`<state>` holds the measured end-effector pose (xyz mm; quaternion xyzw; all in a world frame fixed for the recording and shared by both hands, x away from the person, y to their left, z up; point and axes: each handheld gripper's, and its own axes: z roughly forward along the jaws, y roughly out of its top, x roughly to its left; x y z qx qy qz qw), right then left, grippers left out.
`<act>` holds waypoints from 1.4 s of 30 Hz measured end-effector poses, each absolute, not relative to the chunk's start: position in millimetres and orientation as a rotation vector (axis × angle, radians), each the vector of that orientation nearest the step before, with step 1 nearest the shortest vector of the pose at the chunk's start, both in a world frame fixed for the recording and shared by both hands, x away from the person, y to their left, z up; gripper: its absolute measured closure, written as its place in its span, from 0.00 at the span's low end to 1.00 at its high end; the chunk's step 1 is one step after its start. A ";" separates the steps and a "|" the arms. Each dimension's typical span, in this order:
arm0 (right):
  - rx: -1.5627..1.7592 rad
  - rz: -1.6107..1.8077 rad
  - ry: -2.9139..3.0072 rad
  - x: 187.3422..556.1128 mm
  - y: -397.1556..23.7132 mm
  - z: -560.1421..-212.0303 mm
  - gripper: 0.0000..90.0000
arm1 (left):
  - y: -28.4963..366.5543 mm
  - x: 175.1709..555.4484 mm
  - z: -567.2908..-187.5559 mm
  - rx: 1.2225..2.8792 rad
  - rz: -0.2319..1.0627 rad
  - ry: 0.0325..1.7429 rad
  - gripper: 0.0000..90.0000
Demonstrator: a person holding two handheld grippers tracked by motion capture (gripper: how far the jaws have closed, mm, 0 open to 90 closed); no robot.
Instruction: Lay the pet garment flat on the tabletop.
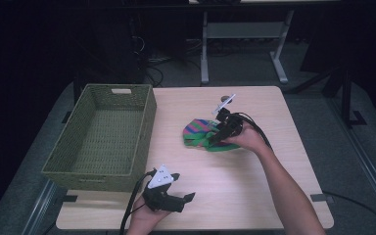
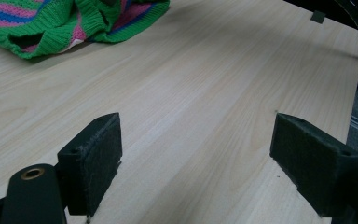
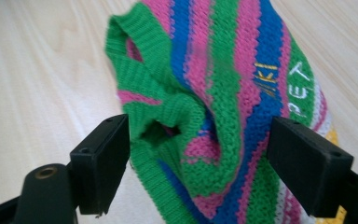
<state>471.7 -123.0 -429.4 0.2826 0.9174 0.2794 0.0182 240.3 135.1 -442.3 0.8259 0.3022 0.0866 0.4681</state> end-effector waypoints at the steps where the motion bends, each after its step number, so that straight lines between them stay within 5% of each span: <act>1: 0.882 0.864 2.853 472.1 -122.6 -430.7 0.24 | 134.5 240.3 -442.4 2.028 0.210 0.743 0.18; 22: 0.854 0.659 2.791 465.3 -108.4 -450.7 0.34 | 134.8 240.0 -442.0 2.030 0.222 0.746 0.18; 42: 0.902 0.584 2.790 462.7 -101.6 -443.8 0.71 | 134.4 239.8 -441.6 2.022 0.226 0.748 0.18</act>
